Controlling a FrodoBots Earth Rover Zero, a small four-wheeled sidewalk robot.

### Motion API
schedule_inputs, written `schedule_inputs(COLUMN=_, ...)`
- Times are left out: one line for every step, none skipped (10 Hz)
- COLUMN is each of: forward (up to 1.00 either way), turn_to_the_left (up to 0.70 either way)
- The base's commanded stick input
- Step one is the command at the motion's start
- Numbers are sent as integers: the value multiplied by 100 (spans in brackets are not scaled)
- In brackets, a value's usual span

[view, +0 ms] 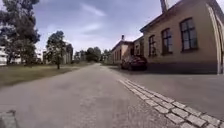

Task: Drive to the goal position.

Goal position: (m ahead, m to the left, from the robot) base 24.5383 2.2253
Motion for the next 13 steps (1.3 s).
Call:
schedule_inputs(forward=85, turn_to_the_left=2)
schedule_inputs(forward=85, turn_to_the_left=0)
schedule_inputs(forward=85, turn_to_the_left=0)
schedule_inputs(forward=85, turn_to_the_left=-2)
schedule_inputs(forward=85, turn_to_the_left=-34)
schedule_inputs(forward=85, turn_to_the_left=-34)
schedule_inputs(forward=85, turn_to_the_left=-34)
schedule_inputs(forward=85, turn_to_the_left=-20)
schedule_inputs(forward=85, turn_to_the_left=-5)
schedule_inputs(forward=85, turn_to_the_left=0)
schedule_inputs(forward=85, turn_to_the_left=0)
schedule_inputs(forward=85, turn_to_the_left=0)
schedule_inputs(forward=85, turn_to_the_left=0)
